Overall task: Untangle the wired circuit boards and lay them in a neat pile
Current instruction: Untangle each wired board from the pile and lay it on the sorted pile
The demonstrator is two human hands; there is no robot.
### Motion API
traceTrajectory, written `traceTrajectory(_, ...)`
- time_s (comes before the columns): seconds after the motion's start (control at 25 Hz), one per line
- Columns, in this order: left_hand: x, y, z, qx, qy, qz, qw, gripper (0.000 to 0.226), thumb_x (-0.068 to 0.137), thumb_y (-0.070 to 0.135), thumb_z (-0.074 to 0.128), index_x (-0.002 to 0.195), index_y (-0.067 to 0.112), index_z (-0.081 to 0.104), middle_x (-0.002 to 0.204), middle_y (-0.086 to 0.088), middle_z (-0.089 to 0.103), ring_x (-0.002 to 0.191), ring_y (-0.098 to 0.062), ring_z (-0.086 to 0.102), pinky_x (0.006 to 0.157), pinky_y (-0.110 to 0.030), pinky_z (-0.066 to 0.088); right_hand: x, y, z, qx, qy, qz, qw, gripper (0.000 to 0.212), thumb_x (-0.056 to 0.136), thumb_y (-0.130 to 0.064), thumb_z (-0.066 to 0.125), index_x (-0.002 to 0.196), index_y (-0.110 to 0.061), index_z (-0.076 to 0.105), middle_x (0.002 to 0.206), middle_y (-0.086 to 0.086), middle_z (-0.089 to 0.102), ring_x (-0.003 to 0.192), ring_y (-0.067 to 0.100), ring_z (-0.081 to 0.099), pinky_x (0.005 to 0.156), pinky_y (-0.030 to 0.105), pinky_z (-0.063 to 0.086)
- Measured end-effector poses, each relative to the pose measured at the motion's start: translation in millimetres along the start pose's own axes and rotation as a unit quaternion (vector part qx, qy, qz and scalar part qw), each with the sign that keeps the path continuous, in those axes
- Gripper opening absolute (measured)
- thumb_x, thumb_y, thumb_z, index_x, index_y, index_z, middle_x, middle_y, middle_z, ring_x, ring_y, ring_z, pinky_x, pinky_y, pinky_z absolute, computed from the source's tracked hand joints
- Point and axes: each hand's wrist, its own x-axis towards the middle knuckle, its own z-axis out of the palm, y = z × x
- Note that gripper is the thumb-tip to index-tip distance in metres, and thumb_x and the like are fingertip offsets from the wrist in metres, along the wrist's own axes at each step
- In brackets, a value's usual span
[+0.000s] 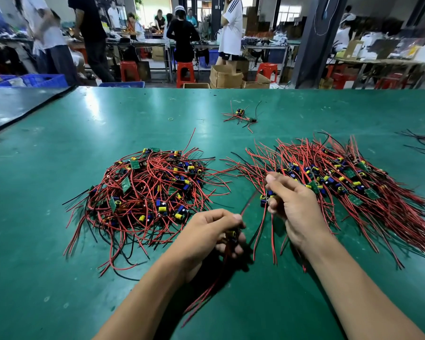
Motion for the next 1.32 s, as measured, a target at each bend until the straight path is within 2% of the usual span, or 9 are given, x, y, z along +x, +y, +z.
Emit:
traceTrajectory(0.16, 7, 1, -4, -0.059, 0.101, 0.028, 0.993, 0.034, 0.096, 0.037, 0.055, 0.105, 0.006, 0.065, 0.096, -0.011, 0.075, 0.075, -0.027, 0.073, 0.066, -0.033, 0.057, -15, -3, 7, -0.141, -0.055, -0.055, 0.987, 0.010, 0.092, -0.025, 0.070, 0.098, -0.018, 0.073, 0.079, -0.007, 0.067, 0.052, 0.009, 0.055, 0.049, 0.020, 0.046)
traceTrajectory(0.36, 8, 1, -2, -0.096, 0.054, 0.044, 0.993, 0.051, 0.090, 0.057, 0.043, 0.109, 0.022, 0.074, 0.109, -0.002, 0.074, 0.103, -0.023, 0.069, 0.093, -0.038, 0.051, -40, 8, 23, -0.380, -0.158, -0.201, 0.889, 0.030, 0.078, -0.027, 0.083, 0.107, -0.029, 0.072, 0.096, -0.009, 0.069, 0.086, 0.003, 0.064, 0.075, 0.007, 0.045)
traceTrajectory(0.44, 5, 3, 0, -0.084, 0.030, 0.043, 0.995, 0.047, 0.092, 0.058, 0.036, 0.098, 0.036, 0.078, 0.104, 0.006, 0.076, 0.101, -0.015, 0.071, 0.091, -0.033, 0.053, -41, 9, 24, -0.390, -0.135, -0.225, 0.883, 0.029, 0.079, -0.021, 0.082, 0.105, -0.030, 0.072, 0.097, -0.010, 0.068, 0.085, 0.005, 0.064, 0.074, 0.006, 0.044)
traceTrajectory(0.6, 6, -2, 3, -0.007, 0.072, 0.081, 0.994, 0.028, 0.099, 0.037, 0.048, 0.103, 0.022, 0.071, 0.104, 0.002, 0.075, 0.090, -0.013, 0.072, 0.079, -0.032, 0.056, -29, 8, 16, -0.361, -0.052, -0.224, 0.904, 0.017, 0.081, -0.023, 0.080, 0.095, -0.029, 0.073, 0.093, -0.010, 0.069, 0.080, 0.004, 0.064, 0.071, 0.007, 0.045)
traceTrajectory(0.72, 7, -9, -3, 0.214, 0.203, 0.178, 0.939, 0.012, 0.092, 0.020, 0.065, 0.102, 0.018, 0.072, 0.092, 0.004, 0.073, 0.073, -0.008, 0.066, 0.072, -0.025, 0.054, -13, 3, 0, -0.409, 0.071, -0.221, 0.883, 0.021, 0.086, -0.028, 0.075, 0.104, -0.016, 0.074, 0.097, 0.001, 0.069, 0.083, 0.011, 0.063, 0.081, 0.020, 0.048)
traceTrajectory(0.88, 5, -11, -14, 0.376, 0.342, 0.239, 0.828, 0.018, 0.084, 0.016, 0.068, 0.102, 0.020, 0.069, 0.100, 0.005, 0.061, 0.078, -0.012, 0.060, 0.078, -0.031, 0.049, -9, 0, -11, -0.508, 0.104, -0.209, 0.829, 0.039, 0.092, -0.035, 0.068, 0.125, -0.015, 0.065, 0.111, 0.001, 0.053, 0.084, 0.014, 0.051, 0.079, 0.029, 0.040)
traceTrajectory(1.0, 4, -10, -25, 0.442, 0.361, 0.181, 0.801, 0.032, 0.082, 0.015, 0.064, 0.112, 0.023, 0.061, 0.122, 0.002, 0.048, 0.080, -0.022, 0.062, 0.074, -0.037, 0.052, -20, 4, 4, -0.445, 0.010, -0.311, 0.840, 0.020, 0.091, -0.026, 0.070, 0.107, -0.015, 0.073, 0.099, -0.002, 0.062, 0.081, 0.011, 0.058, 0.083, 0.017, 0.044)
traceTrajectory(1.16, 8, -9, -33, 0.521, 0.336, 0.133, 0.773, 0.031, 0.085, 0.014, 0.057, 0.114, 0.018, 0.065, 0.122, 0.001, 0.054, 0.095, -0.029, 0.062, 0.076, -0.041, 0.052, -32, 22, 18, -0.466, -0.156, -0.299, 0.818, 0.013, 0.089, -0.027, 0.070, 0.094, -0.018, 0.076, 0.089, -0.006, 0.068, 0.085, 0.006, 0.061, 0.084, 0.015, 0.044)
traceTrajectory(1.32, 10, -8, -39, 0.516, 0.352, 0.143, 0.768, 0.022, 0.089, 0.015, 0.060, 0.107, 0.018, 0.072, 0.112, 0.001, 0.059, 0.092, -0.029, 0.062, 0.076, -0.040, 0.052, -24, 26, 12, -0.487, -0.164, -0.262, 0.817, 0.009, 0.090, -0.027, 0.071, 0.093, -0.021, 0.077, 0.088, -0.009, 0.067, 0.083, 0.006, 0.061, 0.080, 0.018, 0.045)
